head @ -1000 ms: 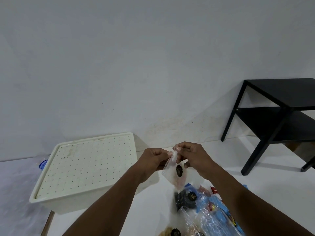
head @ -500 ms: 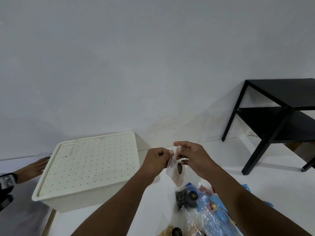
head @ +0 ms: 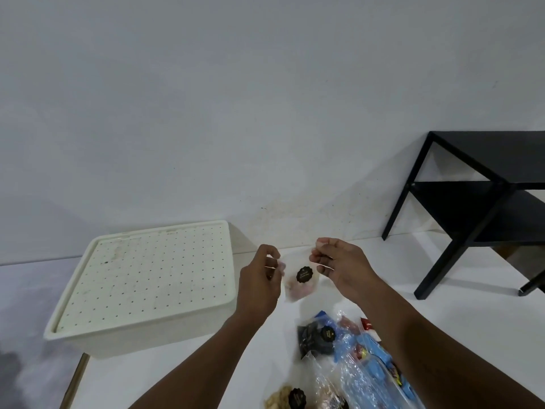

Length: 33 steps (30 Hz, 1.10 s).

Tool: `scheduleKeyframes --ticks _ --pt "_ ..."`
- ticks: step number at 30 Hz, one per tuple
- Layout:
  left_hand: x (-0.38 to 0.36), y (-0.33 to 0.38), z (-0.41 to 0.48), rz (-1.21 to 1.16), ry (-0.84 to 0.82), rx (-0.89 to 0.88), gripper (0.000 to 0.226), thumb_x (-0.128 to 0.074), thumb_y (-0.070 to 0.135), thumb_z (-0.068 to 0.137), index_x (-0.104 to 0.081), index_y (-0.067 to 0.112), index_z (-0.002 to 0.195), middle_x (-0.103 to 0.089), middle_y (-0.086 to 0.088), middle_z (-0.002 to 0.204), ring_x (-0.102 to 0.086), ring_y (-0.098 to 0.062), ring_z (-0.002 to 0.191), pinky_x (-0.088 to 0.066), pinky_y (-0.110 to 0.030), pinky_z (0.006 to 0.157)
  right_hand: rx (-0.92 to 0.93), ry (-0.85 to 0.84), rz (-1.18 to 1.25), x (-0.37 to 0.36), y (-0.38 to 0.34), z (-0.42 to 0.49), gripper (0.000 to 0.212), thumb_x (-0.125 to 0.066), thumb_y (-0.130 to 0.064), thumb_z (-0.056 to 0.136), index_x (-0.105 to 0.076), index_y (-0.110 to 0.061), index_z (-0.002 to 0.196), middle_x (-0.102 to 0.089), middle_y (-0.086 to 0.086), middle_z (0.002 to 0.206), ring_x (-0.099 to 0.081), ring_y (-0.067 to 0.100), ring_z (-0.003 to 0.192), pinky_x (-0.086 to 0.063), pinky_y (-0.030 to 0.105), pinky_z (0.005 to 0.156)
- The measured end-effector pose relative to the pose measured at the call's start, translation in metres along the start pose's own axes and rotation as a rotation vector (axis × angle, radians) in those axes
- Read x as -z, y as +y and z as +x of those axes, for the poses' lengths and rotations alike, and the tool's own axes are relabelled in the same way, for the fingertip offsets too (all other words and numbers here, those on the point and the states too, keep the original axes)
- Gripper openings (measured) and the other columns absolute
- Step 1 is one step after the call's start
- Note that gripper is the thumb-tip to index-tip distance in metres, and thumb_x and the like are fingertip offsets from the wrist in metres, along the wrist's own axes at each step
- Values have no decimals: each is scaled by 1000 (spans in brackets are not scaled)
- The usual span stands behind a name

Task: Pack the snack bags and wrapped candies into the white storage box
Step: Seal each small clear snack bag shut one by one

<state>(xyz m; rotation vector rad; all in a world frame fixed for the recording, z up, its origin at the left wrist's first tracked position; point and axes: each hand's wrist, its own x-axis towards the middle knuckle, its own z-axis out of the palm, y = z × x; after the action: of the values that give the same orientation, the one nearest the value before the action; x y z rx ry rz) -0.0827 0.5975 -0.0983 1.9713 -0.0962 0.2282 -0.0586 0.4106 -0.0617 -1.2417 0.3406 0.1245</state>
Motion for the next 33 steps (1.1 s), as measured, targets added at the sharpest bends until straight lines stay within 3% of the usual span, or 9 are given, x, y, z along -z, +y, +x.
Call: scheduleKeyframes --ticks 4,7,10,13,16,20,25,29,33 --pt "-25 7 11 -48 118 6 25 -57 4 96 -49 22 81 -71 7 81 -71 -8 67 -54 -22 62 61 45 -280 17 -9 8 7 -68 -19 92 -68 -17 99 -65 0 99 -56 14 91 -43 30 76" --pt "-45 7 24 -76 141 58 29 -54 -3 93 -63 19 75 -72 7 80 -70 -6 64 -55 -22 63 70 -40 -280 37 -9 21 20 -70 -20 90 -62 -24 108 -63 3 118 -56 15 110 -42 35 89" --pt "-66 5 39 -52 139 84 36 -56 -5 91 -78 23 85 -77 5 87 -70 -2 66 -59 -21 70 74 -108 -217 57 -4 37 32 -72 -11 87 -55 -31 105 -62 8 122 -60 20 108 -46 41 93" --pt "-80 1 58 -69 110 114 35 -57 -3 91 -79 23 95 -78 6 94 -73 -6 69 -61 -28 71 112 -135 -458 65 4 58 19 -72 -12 86 -63 -28 93 -60 -4 120 -53 14 112 -42 34 91" --pt "-97 -2 86 -154 54 181 33 -57 -3 93 -79 22 95 -78 5 92 -73 -14 67 -60 -32 63 141 -104 -596 80 7 96 20 -75 -19 83 -72 -34 96 -53 -8 132 -43 7 128 -36 34 106" --pt "-120 -12 122 -193 15 268 32 -59 -3 94 -78 23 88 -77 5 87 -70 -19 65 -57 -29 59 20 -221 -461 100 4 148 16 -72 -15 88 -75 -27 99 -68 -6 120 -62 14 111 -46 34 90" --pt "-148 -46 164 -11 6 326 16 -70 15 90 -77 30 91 -76 8 82 -70 -11 65 -59 -26 69 36 -243 -570 113 10 218 17 -71 -11 89 -76 -27 92 -73 -10 106 -67 14 93 -52 32 84" --pt "-169 -69 189 168 -4 342 17 -71 19 89 -77 26 104 -75 13 97 -68 3 73 -46 -4 58 34 -246 -663 115 24 267 18 -71 -14 88 -75 -31 91 -72 -12 108 -68 14 97 -53 29 87" --pt "-182 -87 208 233 -42 362 25 -70 19 90 -74 20 115 -73 9 114 -70 -3 85 -46 -3 65 -10 -254 -679 116 36 296 20 -69 -12 89 -74 -25 102 -70 -7 112 -67 14 98 -52 26 85"
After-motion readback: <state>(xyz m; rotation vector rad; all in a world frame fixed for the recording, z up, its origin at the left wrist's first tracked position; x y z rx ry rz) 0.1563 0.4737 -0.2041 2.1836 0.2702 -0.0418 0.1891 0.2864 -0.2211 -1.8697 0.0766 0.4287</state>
